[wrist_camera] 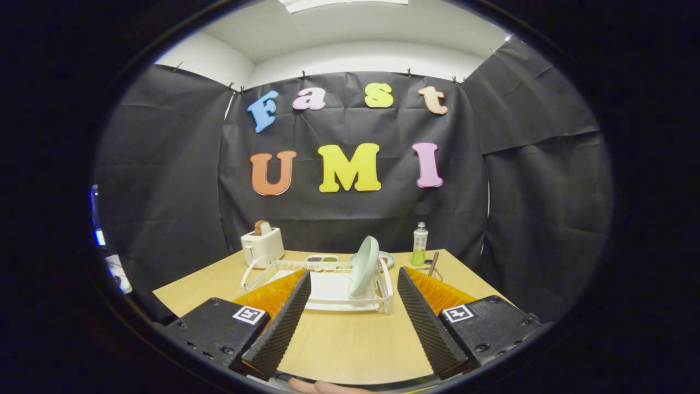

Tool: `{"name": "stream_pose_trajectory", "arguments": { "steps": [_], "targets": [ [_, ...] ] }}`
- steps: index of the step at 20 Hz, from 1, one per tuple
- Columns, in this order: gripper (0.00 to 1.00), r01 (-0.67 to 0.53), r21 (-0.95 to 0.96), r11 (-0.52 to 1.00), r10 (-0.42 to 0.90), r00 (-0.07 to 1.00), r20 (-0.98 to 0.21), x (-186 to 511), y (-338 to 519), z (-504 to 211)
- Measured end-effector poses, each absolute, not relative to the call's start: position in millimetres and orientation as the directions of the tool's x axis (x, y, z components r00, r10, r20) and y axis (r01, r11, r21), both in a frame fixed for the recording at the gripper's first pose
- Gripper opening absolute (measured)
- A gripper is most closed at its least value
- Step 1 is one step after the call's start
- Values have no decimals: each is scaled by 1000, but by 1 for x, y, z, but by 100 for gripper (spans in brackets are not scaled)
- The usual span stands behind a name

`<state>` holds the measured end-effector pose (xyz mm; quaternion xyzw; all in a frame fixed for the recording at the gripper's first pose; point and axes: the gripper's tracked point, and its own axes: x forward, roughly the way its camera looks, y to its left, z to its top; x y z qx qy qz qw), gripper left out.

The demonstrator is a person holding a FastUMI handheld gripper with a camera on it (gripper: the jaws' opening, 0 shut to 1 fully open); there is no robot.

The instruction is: Take the plate from the dish rack, then take the spoon from the basket and place it into the plate.

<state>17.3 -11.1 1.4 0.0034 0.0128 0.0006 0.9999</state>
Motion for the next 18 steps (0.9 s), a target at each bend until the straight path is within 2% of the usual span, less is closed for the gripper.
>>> {"name": "stream_pose_trajectory", "arguments": {
  "steps": [11,18],
  "targets": [
    [100,-23,-34,999,20,996,-92,117,-23,60],
    [100,-66,-36,997,55,969,-240,203,-20,81]
  ]
}}
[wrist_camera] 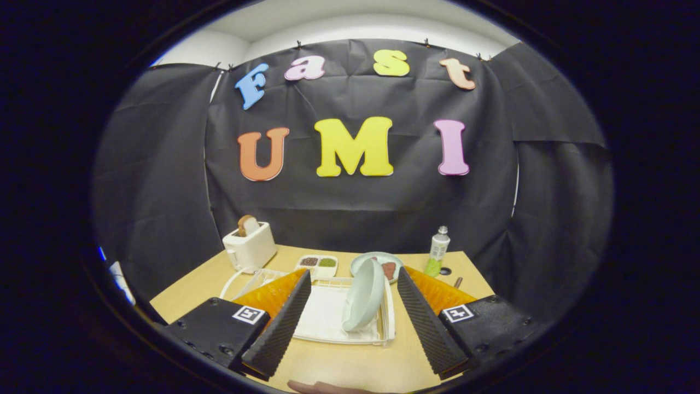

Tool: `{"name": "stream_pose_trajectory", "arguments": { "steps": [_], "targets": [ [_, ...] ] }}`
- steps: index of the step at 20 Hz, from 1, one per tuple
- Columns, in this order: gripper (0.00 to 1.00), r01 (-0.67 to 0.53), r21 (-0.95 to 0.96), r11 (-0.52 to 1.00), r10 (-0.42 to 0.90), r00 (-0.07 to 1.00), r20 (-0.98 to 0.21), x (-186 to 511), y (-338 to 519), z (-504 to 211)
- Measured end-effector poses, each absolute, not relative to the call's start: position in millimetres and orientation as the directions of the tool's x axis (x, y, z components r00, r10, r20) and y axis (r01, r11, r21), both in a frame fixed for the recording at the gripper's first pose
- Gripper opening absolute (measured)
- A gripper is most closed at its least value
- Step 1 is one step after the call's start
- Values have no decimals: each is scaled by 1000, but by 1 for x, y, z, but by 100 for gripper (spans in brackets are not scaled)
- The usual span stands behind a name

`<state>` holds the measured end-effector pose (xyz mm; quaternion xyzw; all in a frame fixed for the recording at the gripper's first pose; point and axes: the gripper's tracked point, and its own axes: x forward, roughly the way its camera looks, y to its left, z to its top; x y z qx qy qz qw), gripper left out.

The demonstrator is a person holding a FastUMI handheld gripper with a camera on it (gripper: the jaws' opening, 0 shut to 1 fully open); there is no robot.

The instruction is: Take the plate from the dish rack, then take the spoon from the basket and place it into the plate.

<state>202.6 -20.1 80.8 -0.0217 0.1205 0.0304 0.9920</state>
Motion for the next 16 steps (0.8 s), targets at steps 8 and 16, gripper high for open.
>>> {"name": "stream_pose_trajectory", "arguments": {
  "steps": [8,16],
  "targets": [
    [100,-24,-117,993,-38,866,-499,282,-23,43],
    [99,82,-156,984,-166,724,-669,350,-67,13]
  ]
}}
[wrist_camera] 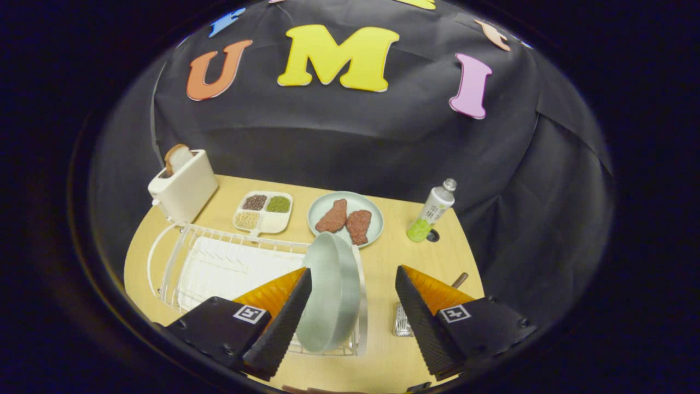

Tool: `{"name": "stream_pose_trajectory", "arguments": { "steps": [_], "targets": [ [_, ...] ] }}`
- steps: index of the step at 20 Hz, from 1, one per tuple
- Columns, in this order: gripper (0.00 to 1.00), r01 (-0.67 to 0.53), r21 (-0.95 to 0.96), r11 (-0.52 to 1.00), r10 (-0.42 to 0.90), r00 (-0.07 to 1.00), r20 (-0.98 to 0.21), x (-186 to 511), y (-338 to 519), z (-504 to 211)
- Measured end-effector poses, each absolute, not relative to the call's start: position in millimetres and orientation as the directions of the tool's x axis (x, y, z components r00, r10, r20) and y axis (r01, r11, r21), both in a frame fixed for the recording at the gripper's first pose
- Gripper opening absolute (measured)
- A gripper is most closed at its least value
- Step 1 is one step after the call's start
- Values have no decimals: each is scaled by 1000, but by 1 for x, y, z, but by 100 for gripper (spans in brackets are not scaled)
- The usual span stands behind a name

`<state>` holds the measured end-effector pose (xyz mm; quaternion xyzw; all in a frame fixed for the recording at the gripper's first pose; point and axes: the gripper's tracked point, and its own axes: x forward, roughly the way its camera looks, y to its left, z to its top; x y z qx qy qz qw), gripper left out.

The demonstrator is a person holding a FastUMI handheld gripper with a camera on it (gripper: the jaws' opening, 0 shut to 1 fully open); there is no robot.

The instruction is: Take the plate from the dish rack, then take the spoon from the basket and place it into the plate.

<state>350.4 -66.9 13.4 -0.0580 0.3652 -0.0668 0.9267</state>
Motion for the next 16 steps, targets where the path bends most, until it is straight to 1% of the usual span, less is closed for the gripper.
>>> {"name": "stream_pose_trajectory", "arguments": {
  "steps": [3,4,6,8,9,10,12,13,16],
  "targets": [
    [84,96,-124,988,-156,643,-750,359,-67,2],
    [81,101,-128,987,-163,616,-771,361,-67,0],
    [73,129,-164,978,-208,552,-808,360,-71,-4],
    [61,110,-200,974,-228,500,-836,359,-64,-7],
    [53,114,-223,968,-250,483,-839,359,-62,-7],
    [50,126,-251,960,-281,475,-834,361,-61,-5],
    [33,130,-317,939,-340,461,-820,358,-59,-3],
    [26,129,-362,923,-379,454,-806,355,-60,-2],
    [21,158,-443,882,-464,445,-766,347,-55,5]
  ]
}}
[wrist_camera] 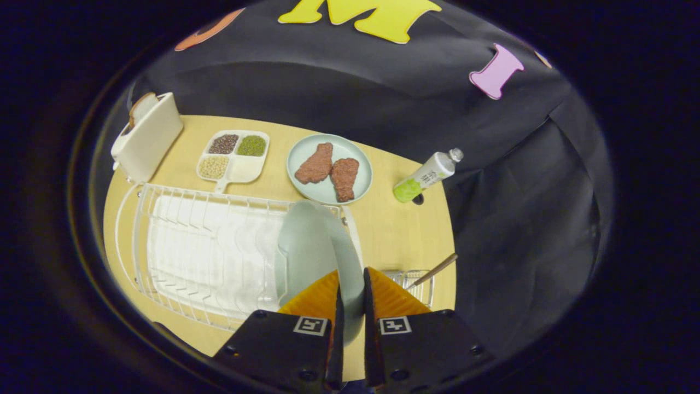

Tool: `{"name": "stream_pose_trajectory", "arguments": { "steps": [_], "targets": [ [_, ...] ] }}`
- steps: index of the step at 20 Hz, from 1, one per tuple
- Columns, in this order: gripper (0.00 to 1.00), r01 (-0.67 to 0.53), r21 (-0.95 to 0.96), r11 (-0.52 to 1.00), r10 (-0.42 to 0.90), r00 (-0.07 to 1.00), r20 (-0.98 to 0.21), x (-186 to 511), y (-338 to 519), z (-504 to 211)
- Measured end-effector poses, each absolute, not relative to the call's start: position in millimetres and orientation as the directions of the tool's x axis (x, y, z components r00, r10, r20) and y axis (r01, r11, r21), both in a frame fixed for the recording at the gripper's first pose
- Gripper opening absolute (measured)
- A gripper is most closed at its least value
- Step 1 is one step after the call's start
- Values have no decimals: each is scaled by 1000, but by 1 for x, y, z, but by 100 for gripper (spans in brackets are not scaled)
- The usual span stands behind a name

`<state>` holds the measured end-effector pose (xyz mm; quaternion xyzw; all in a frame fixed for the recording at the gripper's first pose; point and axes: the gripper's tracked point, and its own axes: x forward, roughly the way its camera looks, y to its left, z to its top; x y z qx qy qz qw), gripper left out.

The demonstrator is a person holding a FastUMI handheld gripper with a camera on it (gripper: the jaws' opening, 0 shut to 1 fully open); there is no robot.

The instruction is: Take the plate from the dish rack, then take the spoon from the basket and place it into the plate.

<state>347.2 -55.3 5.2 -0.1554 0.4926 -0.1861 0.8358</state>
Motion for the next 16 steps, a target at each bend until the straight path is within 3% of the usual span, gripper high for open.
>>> {"name": "stream_pose_trajectory", "arguments": {
  "steps": [7,11,16],
  "targets": [
    [17,262,-576,774,-624,466,-627,337,-48,35],
    [17,237,-557,796,-590,508,-627,319,-36,48],
    [17,182,-465,866,-461,649,-605,278,-18,69]
  ]
}}
